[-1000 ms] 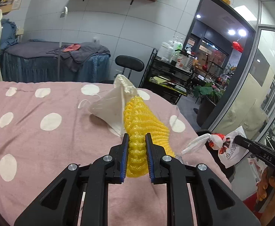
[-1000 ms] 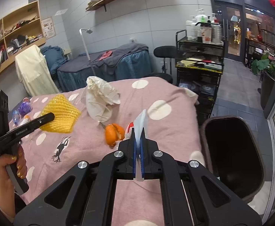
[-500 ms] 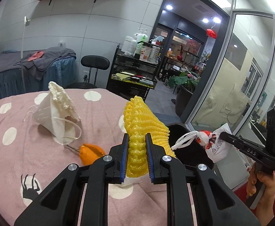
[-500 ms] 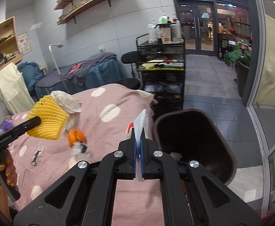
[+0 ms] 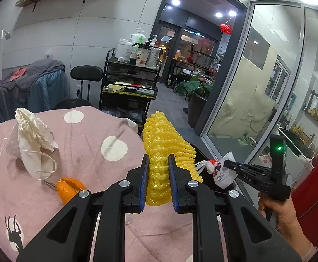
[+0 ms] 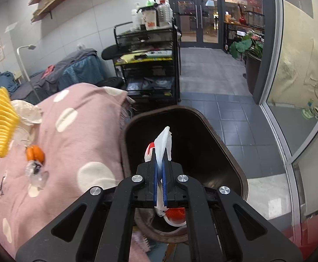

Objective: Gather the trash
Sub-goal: 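Carry the white plastic bag into the bin and open the right gripper, then carry the yellow foam net over the bin and open the left gripper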

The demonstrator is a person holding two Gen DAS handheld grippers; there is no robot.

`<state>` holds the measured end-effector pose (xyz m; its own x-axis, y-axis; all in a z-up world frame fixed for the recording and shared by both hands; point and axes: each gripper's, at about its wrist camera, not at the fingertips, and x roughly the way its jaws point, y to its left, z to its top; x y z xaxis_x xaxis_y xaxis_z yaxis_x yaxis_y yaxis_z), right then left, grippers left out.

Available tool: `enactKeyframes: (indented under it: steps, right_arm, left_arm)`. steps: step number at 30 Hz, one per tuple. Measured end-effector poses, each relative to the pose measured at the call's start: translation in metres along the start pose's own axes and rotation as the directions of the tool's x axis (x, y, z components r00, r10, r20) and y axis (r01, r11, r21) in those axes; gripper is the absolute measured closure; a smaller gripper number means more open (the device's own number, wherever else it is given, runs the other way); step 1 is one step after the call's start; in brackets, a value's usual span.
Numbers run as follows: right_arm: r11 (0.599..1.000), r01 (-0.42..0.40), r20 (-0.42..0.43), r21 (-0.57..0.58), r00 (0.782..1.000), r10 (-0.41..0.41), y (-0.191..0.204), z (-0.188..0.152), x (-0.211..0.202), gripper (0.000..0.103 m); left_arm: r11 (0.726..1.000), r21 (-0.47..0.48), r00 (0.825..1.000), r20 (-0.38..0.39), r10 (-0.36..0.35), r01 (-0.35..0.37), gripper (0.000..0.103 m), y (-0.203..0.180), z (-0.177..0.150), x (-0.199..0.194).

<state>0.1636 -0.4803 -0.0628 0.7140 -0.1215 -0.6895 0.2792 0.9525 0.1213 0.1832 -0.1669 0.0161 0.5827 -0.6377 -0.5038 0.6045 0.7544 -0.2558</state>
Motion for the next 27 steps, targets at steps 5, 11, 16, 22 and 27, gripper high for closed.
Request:
enactKeyframes:
  steps: [5,11,16,22,27]
  right_arm:
    - [0.999,0.023,-0.069,0.027,0.997,-0.021,-0.01,-0.011,0.037,0.099]
    - [0.997,0.055,-0.129,0.058,0.991,-0.047,-0.016,-0.031,0.069,0.099]
    - [0.995,0.077,-0.15,0.063,0.986,-0.067,-0.019,-0.042,0.082,0.099]
    - [0.99,0.108,-0.135,0.086,0.986,-0.096,-0.025,-0.051,0.077,0.035]
    - [0.987,0.099,-0.085,0.123,0.992,-0.089,-0.026,-0.06,0.054,0.03]
  left_arm:
    - [1.0,0.003,1.0,-0.021,-0.023,0.023,0.086,-0.007,0.002,0.013]
    - [0.999,0.001,0.998,-0.048,-0.038,0.038,0.086,-0.016,0.0,0.028]
    - [0.999,0.015,0.997,-0.06,-0.042,0.043,0.086,-0.025,0.0,0.036]
    - [0.998,0.008,0.995,-0.081,-0.061,0.062,0.086,-0.034,-0.001,0.047]
    - [0.997,0.008,0.991,-0.104,-0.081,0.082,0.086,-0.044,-0.003,0.058]
